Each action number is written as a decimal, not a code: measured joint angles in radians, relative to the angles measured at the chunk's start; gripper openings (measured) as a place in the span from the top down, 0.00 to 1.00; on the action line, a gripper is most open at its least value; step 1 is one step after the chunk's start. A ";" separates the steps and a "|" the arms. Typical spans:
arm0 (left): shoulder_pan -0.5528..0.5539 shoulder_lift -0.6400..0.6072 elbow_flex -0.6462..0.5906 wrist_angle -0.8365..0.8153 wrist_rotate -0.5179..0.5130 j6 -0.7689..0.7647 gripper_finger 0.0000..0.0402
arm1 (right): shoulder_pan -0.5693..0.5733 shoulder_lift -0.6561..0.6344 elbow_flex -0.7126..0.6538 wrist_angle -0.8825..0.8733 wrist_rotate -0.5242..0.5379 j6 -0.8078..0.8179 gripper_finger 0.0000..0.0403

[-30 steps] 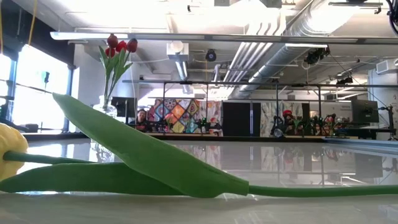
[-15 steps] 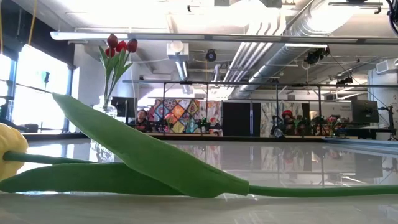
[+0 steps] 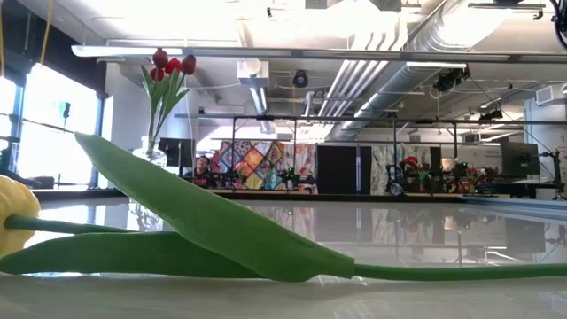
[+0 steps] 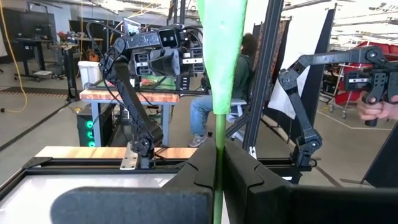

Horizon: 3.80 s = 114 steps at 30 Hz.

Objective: Sort flowers into vase by color
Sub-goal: Put the top yellow flower into the yellow vase

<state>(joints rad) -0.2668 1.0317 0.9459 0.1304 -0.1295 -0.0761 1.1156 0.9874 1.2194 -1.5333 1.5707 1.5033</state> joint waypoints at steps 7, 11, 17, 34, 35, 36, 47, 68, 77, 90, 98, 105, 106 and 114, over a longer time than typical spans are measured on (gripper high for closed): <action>0.000 -0.001 0.000 0.000 0.000 0.000 1.00 | 0.000 -0.008 0.000 -0.038 0.000 -0.037 1.00; 0.000 -0.006 0.000 0.000 0.000 0.000 1.00 | 0.000 -0.036 0.000 -0.038 0.000 -0.070 1.00; 0.000 -0.021 0.000 -0.005 0.000 0.029 1.00 | 0.000 -0.099 -0.003 -0.037 0.001 -0.170 1.00; 0.017 -0.037 0.000 -0.034 -0.007 0.039 1.00 | 0.000 -0.294 -0.340 -0.021 0.000 0.133 1.00; 0.022 -0.037 0.000 -0.034 -0.007 0.036 1.00 | 0.000 -0.294 -0.340 -0.018 0.000 0.138 1.00; 0.027 -0.037 0.000 -0.034 -0.007 0.036 1.00 | 0.000 -0.294 -0.340 -0.014 0.000 0.138 1.00; 0.065 -0.037 0.000 -0.030 0.021 0.040 1.00 | 0.000 -0.274 -0.266 0.083 -0.001 0.046 1.00; 0.142 -0.037 0.000 -0.028 0.101 0.061 1.00 | -0.043 -0.138 0.402 0.825 -0.318 -1.562 1.00; 0.170 -0.037 0.000 -0.003 0.130 0.061 1.00 | -0.343 -0.152 0.207 1.102 -0.642 -1.702 1.00; 0.171 -0.037 0.000 -0.004 0.151 0.035 1.00 | -0.875 -0.193 -0.056 1.364 -1.095 -1.544 1.00; 0.171 -0.037 0.000 -0.005 0.152 0.035 1.00 | -1.091 -0.217 -0.106 1.363 -1.320 -1.387 1.00; 0.171 -0.037 0.000 -0.007 0.150 0.025 1.00 | -1.195 -0.216 -0.106 1.308 -1.376 -1.346 0.92; 0.171 -0.037 0.000 -0.007 0.148 0.026 1.00 | -1.205 -0.215 -0.106 1.296 -1.371 -1.338 0.89; 0.178 -0.038 0.000 -0.071 0.146 0.045 1.00 | -1.258 -0.194 -0.106 1.203 -1.452 -1.300 0.56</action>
<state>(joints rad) -0.0892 0.9938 0.9463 0.0597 0.0166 -0.0313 -0.1420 0.7939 1.1133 -0.3306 0.1187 0.2029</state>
